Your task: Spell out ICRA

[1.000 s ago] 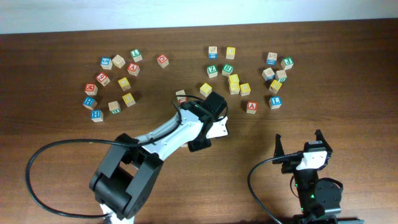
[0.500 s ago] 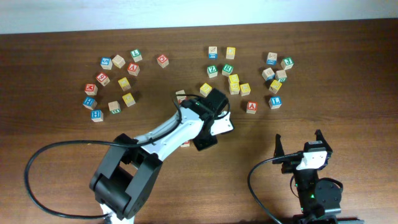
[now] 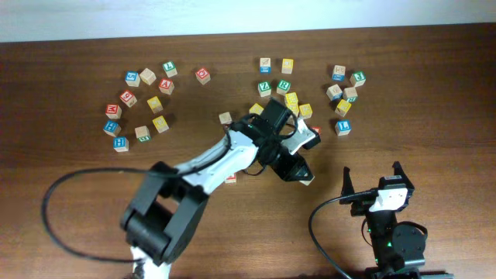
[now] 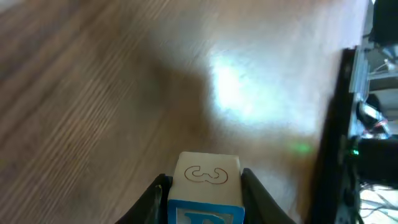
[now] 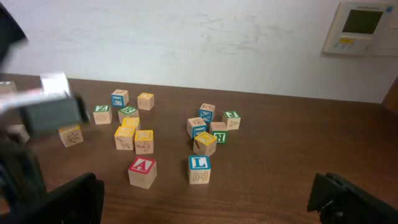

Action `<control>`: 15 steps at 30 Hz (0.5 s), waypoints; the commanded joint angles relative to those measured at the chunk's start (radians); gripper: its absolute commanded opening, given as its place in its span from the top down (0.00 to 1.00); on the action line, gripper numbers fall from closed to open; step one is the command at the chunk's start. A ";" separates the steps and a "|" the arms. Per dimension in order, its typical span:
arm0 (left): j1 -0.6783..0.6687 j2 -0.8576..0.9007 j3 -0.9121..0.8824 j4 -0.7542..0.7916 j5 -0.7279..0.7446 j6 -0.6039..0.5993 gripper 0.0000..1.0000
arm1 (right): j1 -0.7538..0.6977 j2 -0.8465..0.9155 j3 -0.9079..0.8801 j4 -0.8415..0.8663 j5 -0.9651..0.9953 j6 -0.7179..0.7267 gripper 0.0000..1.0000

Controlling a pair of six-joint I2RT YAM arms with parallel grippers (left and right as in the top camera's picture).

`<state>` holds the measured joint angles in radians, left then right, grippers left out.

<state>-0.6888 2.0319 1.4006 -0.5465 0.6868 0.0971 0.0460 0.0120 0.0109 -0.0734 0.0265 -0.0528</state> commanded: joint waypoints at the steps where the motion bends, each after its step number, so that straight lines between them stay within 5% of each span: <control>1: 0.021 0.104 -0.014 0.035 0.028 -0.114 0.73 | -0.008 -0.006 -0.005 -0.006 0.012 0.001 0.02; 9: 0.092 0.122 -0.014 0.037 0.024 -0.116 0.68 | -0.008 -0.006 -0.005 -0.006 0.012 0.001 0.02; 15: 0.097 0.122 -0.013 0.037 -0.124 -0.116 0.50 | -0.008 -0.006 -0.005 -0.006 0.012 0.001 0.01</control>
<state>-0.5941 2.1468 1.3930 -0.5087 0.6773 -0.0208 0.0460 0.0120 0.0109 -0.0734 0.0269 -0.0525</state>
